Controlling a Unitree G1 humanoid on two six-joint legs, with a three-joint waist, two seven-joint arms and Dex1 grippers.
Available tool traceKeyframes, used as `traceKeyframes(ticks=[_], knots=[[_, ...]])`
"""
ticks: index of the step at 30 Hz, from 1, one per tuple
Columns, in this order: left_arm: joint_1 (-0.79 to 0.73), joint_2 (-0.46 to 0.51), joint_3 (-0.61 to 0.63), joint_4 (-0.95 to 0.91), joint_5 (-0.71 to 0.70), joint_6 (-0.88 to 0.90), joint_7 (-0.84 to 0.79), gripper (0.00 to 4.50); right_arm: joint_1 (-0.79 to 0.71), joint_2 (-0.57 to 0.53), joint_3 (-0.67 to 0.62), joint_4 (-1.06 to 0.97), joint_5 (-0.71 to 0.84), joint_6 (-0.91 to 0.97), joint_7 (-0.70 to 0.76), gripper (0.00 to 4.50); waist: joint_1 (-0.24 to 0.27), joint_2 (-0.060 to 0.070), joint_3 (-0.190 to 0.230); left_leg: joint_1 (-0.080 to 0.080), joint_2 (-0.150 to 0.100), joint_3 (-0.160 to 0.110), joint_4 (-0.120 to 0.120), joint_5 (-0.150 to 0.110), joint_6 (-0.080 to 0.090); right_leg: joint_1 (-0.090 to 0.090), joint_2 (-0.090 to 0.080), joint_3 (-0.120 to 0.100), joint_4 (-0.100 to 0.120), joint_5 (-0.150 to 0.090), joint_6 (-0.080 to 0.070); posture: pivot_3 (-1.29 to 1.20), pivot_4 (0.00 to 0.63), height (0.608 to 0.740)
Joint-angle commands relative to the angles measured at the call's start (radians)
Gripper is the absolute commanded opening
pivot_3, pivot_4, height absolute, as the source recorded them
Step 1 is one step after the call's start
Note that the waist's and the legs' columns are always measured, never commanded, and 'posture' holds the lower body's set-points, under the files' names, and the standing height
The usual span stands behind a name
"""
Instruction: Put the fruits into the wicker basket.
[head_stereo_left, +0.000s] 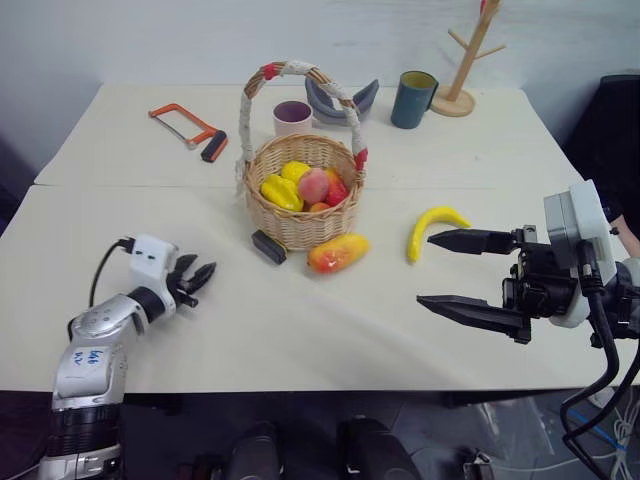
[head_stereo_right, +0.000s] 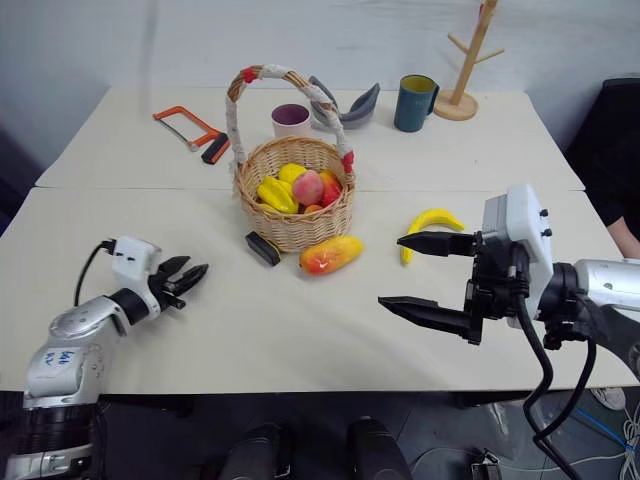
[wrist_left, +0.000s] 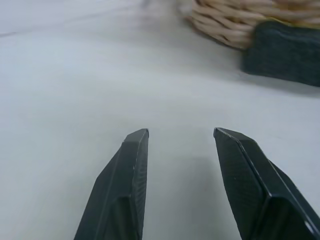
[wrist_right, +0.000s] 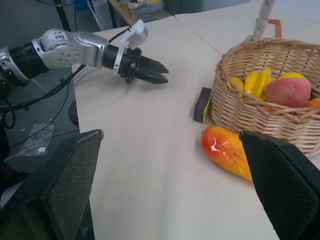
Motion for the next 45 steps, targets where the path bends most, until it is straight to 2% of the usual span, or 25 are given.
traceKeyframes(ticks=[1, 6, 7, 11, 18, 26, 35, 38, 45], knots=[[-0.004, -0.001, -0.013, -0.074, -0.058, -0.017, -0.057, 2.76, -0.026, 0.011, 0.014, 0.010, -0.023, -0.027, 0.021, 4.50, 0.004, 0.000, 0.000, 0.000, 0.000, 0.000, 0.000, 0.000, 0.000, 0.000, 0.000, 0.000, 0.000, 0.000, 0.000, 0.00, 0.150, 0.740], [-0.024, -0.002, -0.081, -0.073, -0.045, -0.038, -0.098, 4.32, -0.039, 0.022, 0.025, 0.012, -0.030, -0.025, 0.022, 4.50, 0.002, 0.000, 0.000, -0.001, 0.000, 0.000, 0.000, -0.001, 0.000, 0.000, 0.000, 0.000, -0.001, 0.000, 0.000, 0.00, 0.150, 0.740], [-0.033, -0.003, -0.092, -0.071, -0.048, -0.039, -0.107, 4.49, -0.038, 0.023, 0.025, 0.009, -0.030, -0.023, 0.022, 4.50, 0.002, 0.000, 0.000, -0.001, 0.000, 0.000, 0.000, -0.001, 0.000, 0.000, 0.000, 0.000, -0.001, 0.000, 0.000, 0.00, 0.150, 0.740], [-0.092, -0.013, -0.157, -0.052, -0.024, -0.034, -0.107, 4.49, -0.019, 0.023, 0.001, -0.003, -0.027, -0.017, 0.019, 4.50, 0.002, 0.000, 0.000, -0.001, 0.000, 0.000, -0.001, 0.000, 0.000, 0.000, 0.000, 0.000, -0.001, 0.000, 0.000, 0.00, 0.150, 0.740], [-0.212, -0.050, -0.278, 0.089, 0.083, -0.107, -0.088, 4.49, 0.014, 0.032, -0.021, -0.035, -0.020, -0.017, -0.010, 4.50, 0.000, 0.000, 0.000, -0.001, 0.000, 0.000, 0.000, 0.000, 0.000, 0.000, 0.001, 0.000, -0.001, 0.000, 0.000, 0.00, 0.150, 0.740], [-0.277, -0.095, -0.301, 0.186, 0.115, -0.156, -0.077, 4.49, 0.044, 0.032, -0.043, -0.061, -0.009, -0.016, -0.035, 4.50, 0.003, 0.000, 0.000, -0.001, 0.000, 0.001, 0.000, 0.000, 0.000, -0.001, 0.001, 0.000, -0.001, 0.000, 0.000, 0.00, 0.150, 0.740], [-0.261, -0.106, -0.286, 0.196, 0.121, -0.147, -0.056, 4.49, 0.055, 0.026, -0.061, -0.071, -0.002, -0.016, -0.046, 4.50, 0.003, 0.000, 0.000, -0.001, 0.000, 0.000, 0.000, 0.000, 0.000, -0.001, 0.001, 0.000, -0.001, 0.000, 0.000, 0.00, 0.150, 0.740], [-0.250, -0.105, -0.269, 0.191, 0.113, -0.147, -0.047, 3.94, 0.054, 0.024, -0.063, -0.070, -0.003, -0.017, -0.047, 4.50, 0.001, 0.000, 0.000, -0.001, 0.000, 0.001, 0.000, 0.000, 0.000, -0.001, 0.001, 0.000, -0.001, 0.000, 0.000, 0.00, 0.150, 0.740], [-0.228, -0.094, -0.243, 0.161, 0.108, -0.143, -0.044, 1.79, 0.030, 0.023, -0.037, -0.054, -0.019, -0.024, -0.036, 4.50, 0.001, 0.000, 0.000, -0.001, 0.000, 0.000, 0.001, 0.000, 0.000, -0.001, 0.001, 0.000, -0.001, 0.000, 0.001, 0.00, 0.150, 0.740]])
